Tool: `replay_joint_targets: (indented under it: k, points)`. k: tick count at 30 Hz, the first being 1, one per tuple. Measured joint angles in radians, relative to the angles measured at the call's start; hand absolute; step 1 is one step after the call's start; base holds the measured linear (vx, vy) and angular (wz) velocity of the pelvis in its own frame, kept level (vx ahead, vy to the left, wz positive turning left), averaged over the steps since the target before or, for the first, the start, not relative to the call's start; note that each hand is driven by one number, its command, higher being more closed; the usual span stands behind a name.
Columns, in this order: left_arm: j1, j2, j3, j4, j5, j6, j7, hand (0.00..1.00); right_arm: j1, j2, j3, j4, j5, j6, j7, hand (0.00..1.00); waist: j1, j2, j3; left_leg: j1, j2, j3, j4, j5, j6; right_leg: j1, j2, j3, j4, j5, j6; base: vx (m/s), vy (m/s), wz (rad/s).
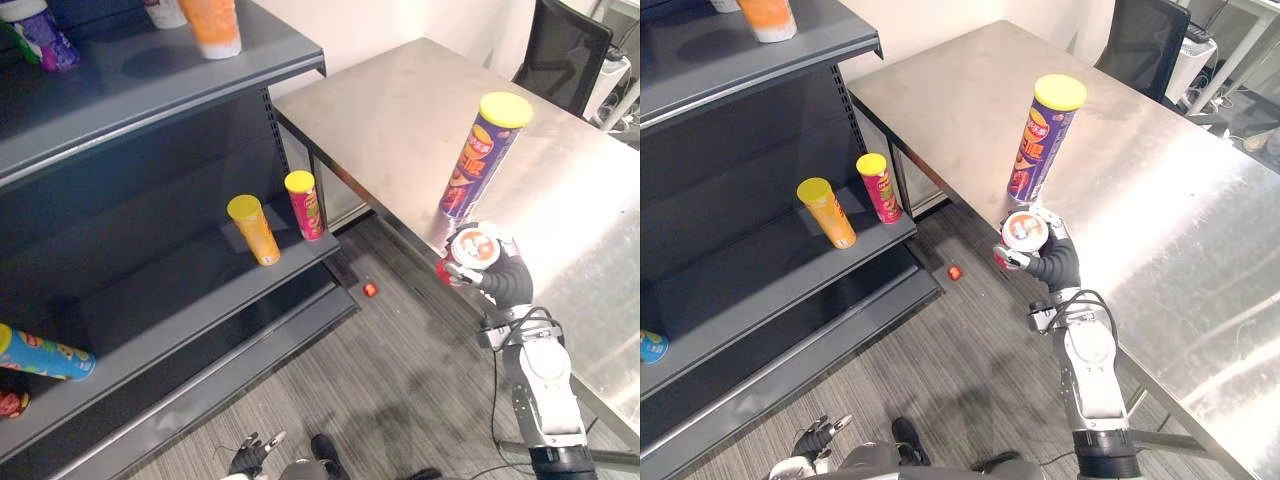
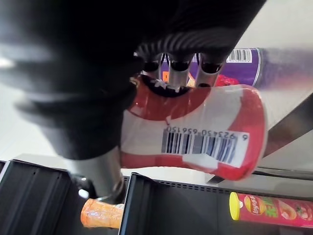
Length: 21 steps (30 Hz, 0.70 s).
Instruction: Put the gum and the chips on the shelf.
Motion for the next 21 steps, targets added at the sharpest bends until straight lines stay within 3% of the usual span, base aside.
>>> replay_joint_targets:
  k: [5, 8, 13, 17, 21]
  points:
    - [-0.002, 0.025, 0.036, -0.002, -0.026, -0.001, 0.002, 0.00, -0.017, 0.009, 0.038, 0.040, -0.056, 0.003, -0.018, 1.00, 0.015, -0.043, 0.021, -0.014, -0.004, 0.012, -0.010, -0.010, 0.013, -0.042, 0.007, 0.081, -0.014, 0.028, 0.010, 0.00, 0.052, -0.08]
    - [0.002, 0.001, 0.092, -0.003, -0.029, -0.001, -0.002, 0.00, -0.017, 0.009, 0.069, 0.045, -0.069, 0.014, -0.008, 1.00, 0.040, -0.037, 0.024, 0.007, -0.026, 0.034, -0.042, -0.001, 0.017, -0.048, 0.015, 0.125, -0.054, 0.030, 0.013, -0.01, 0.001, -0.22]
    - [0.009, -0.017, 0.125, -0.011, -0.028, -0.001, -0.010, 0.00, -0.014, 0.008, 0.089, 0.074, -0.070, 0.016, 0.016, 1.00, 0.043, -0.028, 0.030, 0.038, -0.042, 0.028, -0.119, 0.044, 0.012, -0.032, 0.040, 0.135, -0.082, 0.030, 0.014, 0.01, -0.045, 0.01]
    - [0.016, -0.028, 0.124, -0.040, -0.028, -0.002, -0.022, 0.00, -0.014, 0.006, 0.107, 0.074, -0.071, 0.016, 0.017, 1.00, 0.043, -0.028, 0.029, 0.038, -0.045, 0.000, -0.173, 0.088, 0.013, -0.026, 0.058, 0.108, -0.091, 0.030, 0.014, 0.04, -0.065, 0.21]
    - [0.019, -0.040, 0.100, -0.072, -0.033, -0.002, -0.027, 0.00, -0.028, 0.002, 0.163, 0.075, -0.082, 0.016, 0.016, 1.00, 0.059, -0.029, 0.030, 0.002, -0.038, -0.055, -0.130, 0.083, 0.021, 0.001, 0.056, 0.060, -0.086, 0.031, 0.014, 0.06, -0.051, 0.46]
